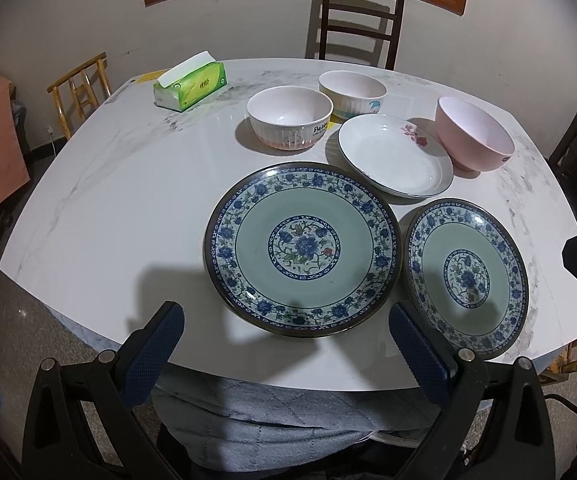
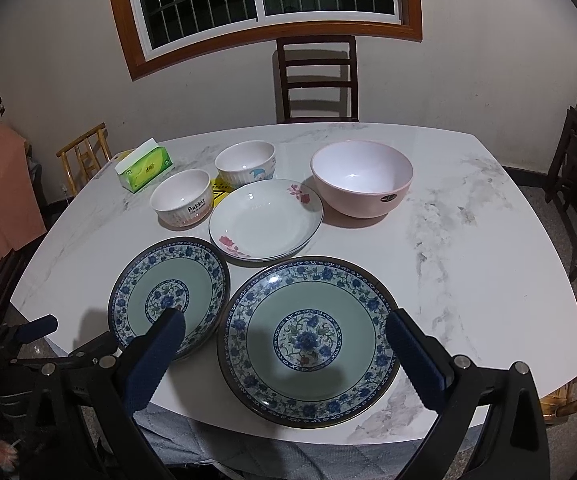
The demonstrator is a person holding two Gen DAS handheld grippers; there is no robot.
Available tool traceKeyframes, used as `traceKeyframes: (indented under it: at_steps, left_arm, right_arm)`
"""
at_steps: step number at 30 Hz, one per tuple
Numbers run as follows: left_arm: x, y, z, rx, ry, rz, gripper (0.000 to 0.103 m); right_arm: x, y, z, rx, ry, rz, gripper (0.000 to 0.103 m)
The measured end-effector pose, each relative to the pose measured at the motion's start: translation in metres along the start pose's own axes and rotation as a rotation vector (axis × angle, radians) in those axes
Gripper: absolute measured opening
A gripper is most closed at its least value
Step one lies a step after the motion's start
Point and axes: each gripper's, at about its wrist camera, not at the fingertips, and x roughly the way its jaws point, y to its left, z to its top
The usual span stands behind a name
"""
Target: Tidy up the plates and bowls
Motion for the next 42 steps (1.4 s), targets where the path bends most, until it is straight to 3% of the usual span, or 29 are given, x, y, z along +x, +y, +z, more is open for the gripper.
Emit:
traceKeyframes:
  at_steps: [17,26,30,35,39,42]
  left_arm:
    - [0.002,0.004,0.0,-0.006,0.002,-0.002,0.101]
    - [0.01,0.019,0.001,-0.042,0.014,-0.04,0.101]
    - [0.013,0.031,0.004,-0.07,0.012,-0.052,0.1]
    - [0.021,0.055,0.012,-0.134,0.045,-0.116,0.093]
    - [0.031,0.075,0.02,-0.186,0.073,-0.145,0.084]
    - [0.041,0.09,0.024,-0.233,0.106,-0.174,0.076]
  right_arm:
    - [0.003,0.004,-0.003,-0.01,0.004,0.021,0.103]
    - [0.015,0.007,-0.001,-0.038,0.031,0.117,0.102]
    - [0.021,0.01,0.003,-0.057,0.049,0.173,0.095]
    - [0.039,0.014,0.013,-0.064,0.105,0.252,0.094]
    - [0.06,0.018,0.021,-0.072,0.168,0.306,0.083]
    - [0.079,0.02,0.027,-0.05,0.221,0.353,0.082]
